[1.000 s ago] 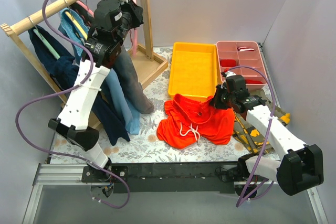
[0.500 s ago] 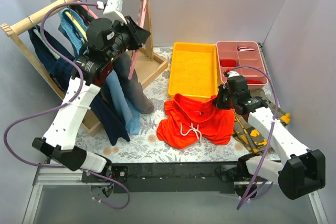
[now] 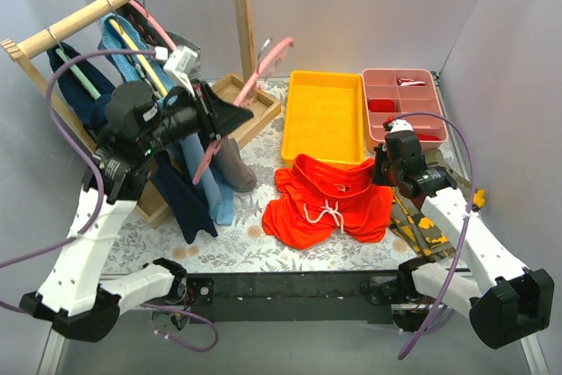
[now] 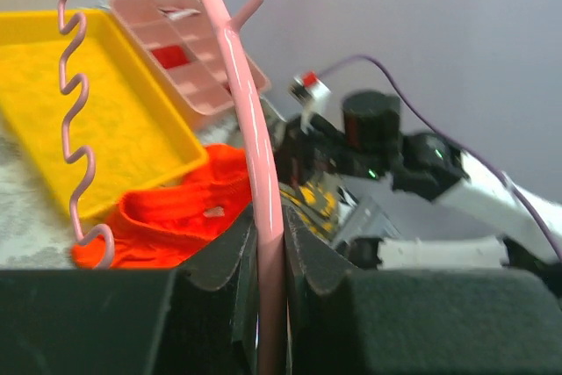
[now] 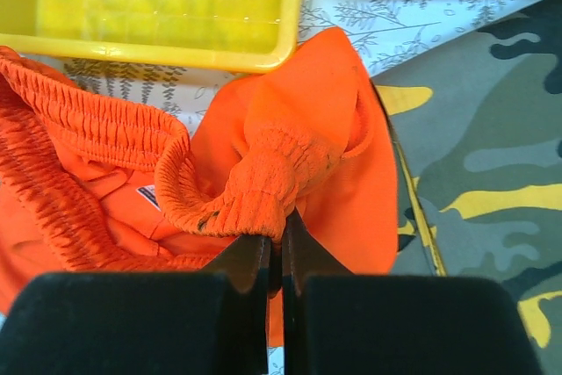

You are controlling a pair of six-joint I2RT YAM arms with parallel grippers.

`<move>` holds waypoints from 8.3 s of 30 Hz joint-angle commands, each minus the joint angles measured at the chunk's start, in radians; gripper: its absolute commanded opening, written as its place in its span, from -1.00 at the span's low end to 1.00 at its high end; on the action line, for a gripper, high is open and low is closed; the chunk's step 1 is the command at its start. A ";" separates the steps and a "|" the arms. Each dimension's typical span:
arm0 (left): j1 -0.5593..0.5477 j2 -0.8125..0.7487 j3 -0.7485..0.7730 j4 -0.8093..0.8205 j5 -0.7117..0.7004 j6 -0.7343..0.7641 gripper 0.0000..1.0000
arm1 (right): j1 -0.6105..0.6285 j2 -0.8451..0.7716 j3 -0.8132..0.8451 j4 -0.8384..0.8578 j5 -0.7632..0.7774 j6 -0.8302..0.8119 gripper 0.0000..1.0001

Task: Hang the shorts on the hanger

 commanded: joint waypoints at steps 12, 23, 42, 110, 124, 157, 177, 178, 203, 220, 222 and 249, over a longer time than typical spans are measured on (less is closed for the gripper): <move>-0.040 -0.270 -0.496 0.051 0.587 -0.067 -1.00 | 0.041 0.021 0.091 -0.044 0.122 -0.025 -0.97; -0.059 -0.194 -0.533 0.131 0.603 -0.086 -1.00 | 0.060 0.012 0.076 -0.044 0.119 0.001 -0.89; -0.271 -0.057 -0.564 0.252 0.327 -0.038 -1.00 | 0.061 -0.028 0.030 -0.074 0.119 0.018 -0.41; -0.321 -0.098 -0.671 0.821 0.228 -0.187 -1.00 | 0.300 -0.009 0.502 0.130 0.250 -0.209 -0.97; -0.321 -0.126 -0.682 0.785 0.124 -0.325 -1.00 | 0.299 0.057 0.597 0.137 0.304 -0.260 -0.97; -0.321 -0.304 -0.789 1.180 -0.083 -0.314 -1.00 | 0.297 -0.023 0.482 0.252 -0.150 -0.152 -0.19; -0.464 -0.057 -0.644 1.338 -0.235 -0.176 -1.00 | 0.566 -0.077 -0.033 0.681 0.238 0.364 0.36; -0.473 -0.048 -0.637 1.340 -0.242 -0.169 -1.00 | 0.566 -0.068 -0.044 0.693 0.270 0.377 0.39; -0.547 -0.023 -0.596 1.354 -0.296 -0.156 -1.00 | 0.643 0.196 -0.035 1.088 0.790 0.655 0.92; -0.556 -0.022 -0.594 1.386 -0.298 -0.155 -1.00 | 0.636 0.230 0.102 0.720 0.964 0.830 0.02; -0.558 -0.020 -0.596 1.400 -0.298 -0.156 -1.00 | 0.636 0.210 0.086 0.703 0.938 0.820 -0.46; -0.556 0.164 -0.772 1.864 -0.542 -0.259 -1.00 | 0.731 -0.196 -0.360 0.428 0.092 0.626 -0.97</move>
